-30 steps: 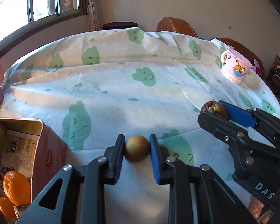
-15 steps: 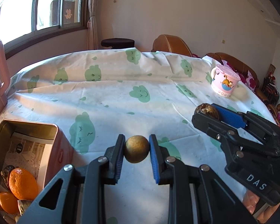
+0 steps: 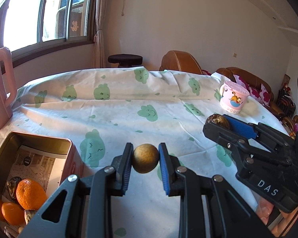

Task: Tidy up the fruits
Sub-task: 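Carry the yellow-brown fruit in the left gripper while the right gripper carries the dark fruit to the tin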

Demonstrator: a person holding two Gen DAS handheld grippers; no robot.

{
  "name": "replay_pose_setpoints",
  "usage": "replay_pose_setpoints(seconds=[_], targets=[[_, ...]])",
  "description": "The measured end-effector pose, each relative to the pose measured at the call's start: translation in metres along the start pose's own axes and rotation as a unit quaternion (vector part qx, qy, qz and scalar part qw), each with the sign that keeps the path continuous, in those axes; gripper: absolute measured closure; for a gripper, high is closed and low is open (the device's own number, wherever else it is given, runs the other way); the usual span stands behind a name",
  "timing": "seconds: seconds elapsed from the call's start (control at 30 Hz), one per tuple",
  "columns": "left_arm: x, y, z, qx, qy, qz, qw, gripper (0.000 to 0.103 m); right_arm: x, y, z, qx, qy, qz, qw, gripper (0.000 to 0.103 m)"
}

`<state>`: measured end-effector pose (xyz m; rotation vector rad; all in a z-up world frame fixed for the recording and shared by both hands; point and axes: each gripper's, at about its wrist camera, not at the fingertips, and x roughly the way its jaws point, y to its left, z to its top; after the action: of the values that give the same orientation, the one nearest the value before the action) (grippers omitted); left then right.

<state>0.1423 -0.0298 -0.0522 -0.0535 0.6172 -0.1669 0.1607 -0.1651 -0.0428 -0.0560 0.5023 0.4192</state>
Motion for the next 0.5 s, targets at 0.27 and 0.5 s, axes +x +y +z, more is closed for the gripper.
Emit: replay_pose_setpoints(seconds=[0.27,0.5], targets=[[-0.008,-0.003,0.000,0.009,-0.021,0.013,0.9997,0.076,-0.006,0.003,0.000,-0.006,-0.017,-0.007,1.000,0.063],[-0.013,-0.005,-0.001,0.014,-0.034,0.019,0.9991,0.076,-0.010,0.004,0.000,-0.011,-0.029,-0.010,0.999,0.063]])
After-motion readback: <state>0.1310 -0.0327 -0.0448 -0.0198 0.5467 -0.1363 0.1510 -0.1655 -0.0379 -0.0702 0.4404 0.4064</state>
